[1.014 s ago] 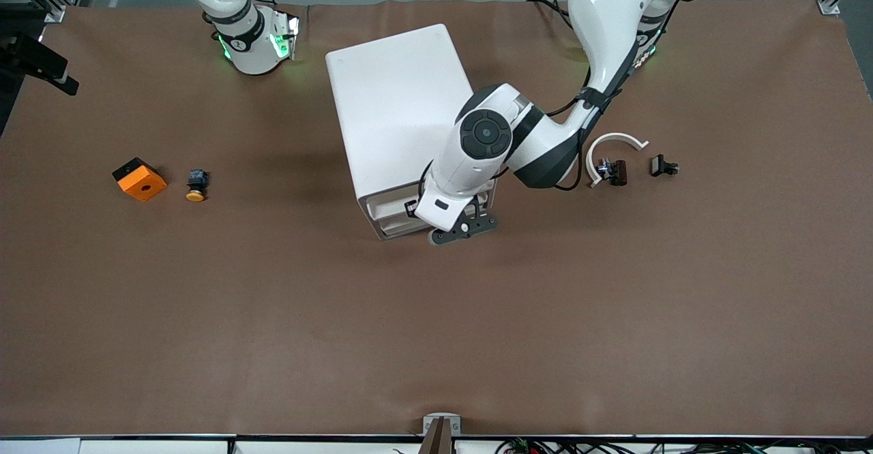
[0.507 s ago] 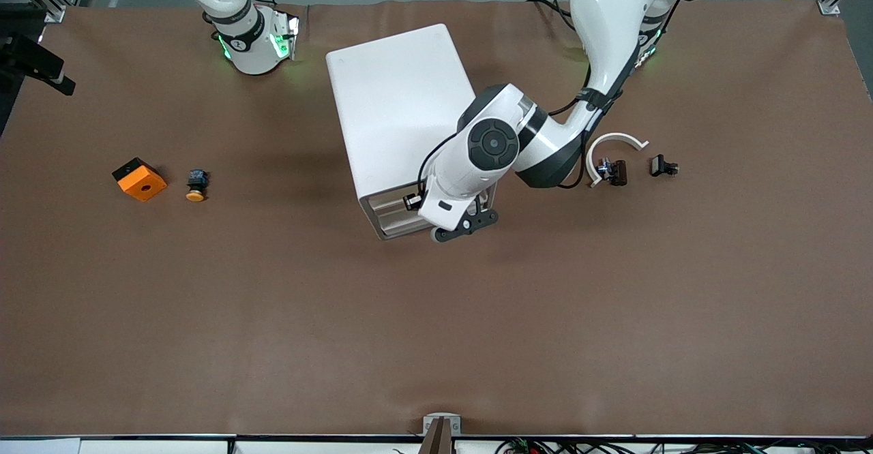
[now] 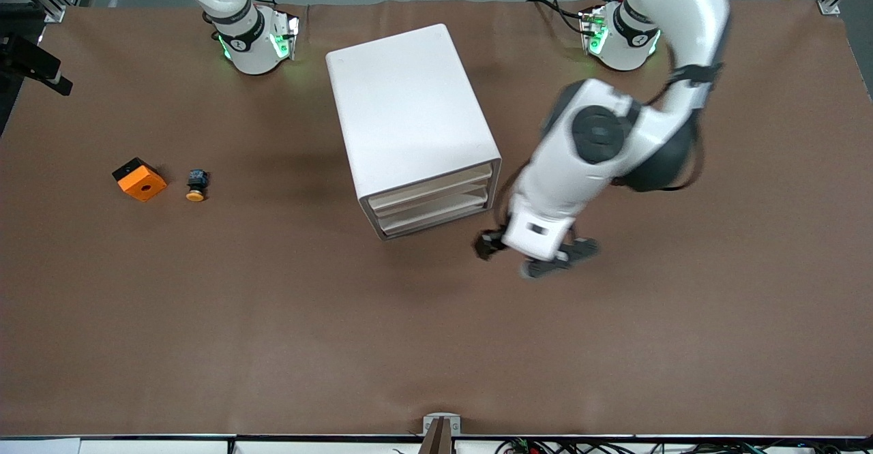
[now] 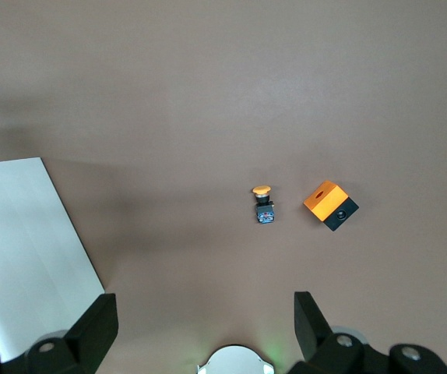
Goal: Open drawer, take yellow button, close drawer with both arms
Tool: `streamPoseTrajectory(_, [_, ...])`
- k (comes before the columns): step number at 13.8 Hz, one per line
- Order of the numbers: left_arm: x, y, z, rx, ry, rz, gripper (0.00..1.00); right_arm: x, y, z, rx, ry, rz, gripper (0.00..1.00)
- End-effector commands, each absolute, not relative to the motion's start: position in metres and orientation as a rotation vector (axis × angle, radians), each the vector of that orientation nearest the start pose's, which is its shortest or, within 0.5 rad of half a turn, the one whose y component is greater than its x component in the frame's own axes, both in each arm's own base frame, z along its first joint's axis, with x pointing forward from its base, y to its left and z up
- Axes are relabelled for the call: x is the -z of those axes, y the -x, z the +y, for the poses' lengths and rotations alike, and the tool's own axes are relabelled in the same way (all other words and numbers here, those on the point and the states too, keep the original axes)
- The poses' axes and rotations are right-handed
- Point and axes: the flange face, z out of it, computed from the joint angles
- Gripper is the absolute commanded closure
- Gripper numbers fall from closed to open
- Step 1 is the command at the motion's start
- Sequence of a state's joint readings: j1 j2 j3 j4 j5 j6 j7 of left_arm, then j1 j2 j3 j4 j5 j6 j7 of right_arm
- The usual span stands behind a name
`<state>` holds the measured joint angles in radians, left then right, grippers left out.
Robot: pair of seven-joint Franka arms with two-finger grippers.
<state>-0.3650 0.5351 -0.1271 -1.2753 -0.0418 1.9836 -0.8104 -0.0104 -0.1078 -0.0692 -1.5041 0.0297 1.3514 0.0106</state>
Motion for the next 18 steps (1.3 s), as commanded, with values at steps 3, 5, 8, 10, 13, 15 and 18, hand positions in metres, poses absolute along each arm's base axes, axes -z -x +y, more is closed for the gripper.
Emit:
streamPoseTrajectory(3, [-0.542,-0.642,-0.203,0.042,3.227,-0.300,0.00,-0.696,-0.487,-0.040,-0.053,3.079,0.123,0.00])
streamPoseTrajectory(5, [-0.572,-0.631,-0.155,0.054,3.218,-0.248,0.00,-0.695,-0.487,-0.040,-0.056,3.079,0.123,0.00])
streamPoseTrajectory(8, [-0.605,-0.606,-0.099,0.103,3.203,-0.187,0.00,-0.695,-0.486,-0.040,-0.058,3.079,0.123,0.00])
streamPoseTrajectory(10, [-0.623,-0.594,-0.067,0.145,3.195,-0.152,0.00,-0.695,-0.486,-0.041,-0.060,3.079,0.125,0.00])
streamPoseTrajectory(13, [-0.648,-0.583,-0.041,0.192,3.173,-0.165,0.00,-0.695,-0.486,-0.041,-0.060,3.078,0.128,0.00])
streamPoseTrajectory(15, [-0.659,-0.582,-0.034,0.227,3.103,-0.138,0.00,-0.694,-0.486,-0.041,-0.062,3.078,0.128,0.00])
streamPoseTrajectory(18, [-0.657,-0.580,-0.033,0.190,3.109,-0.095,0.00,-0.694,-0.486,-0.041,-0.063,3.078,0.125,0.00])
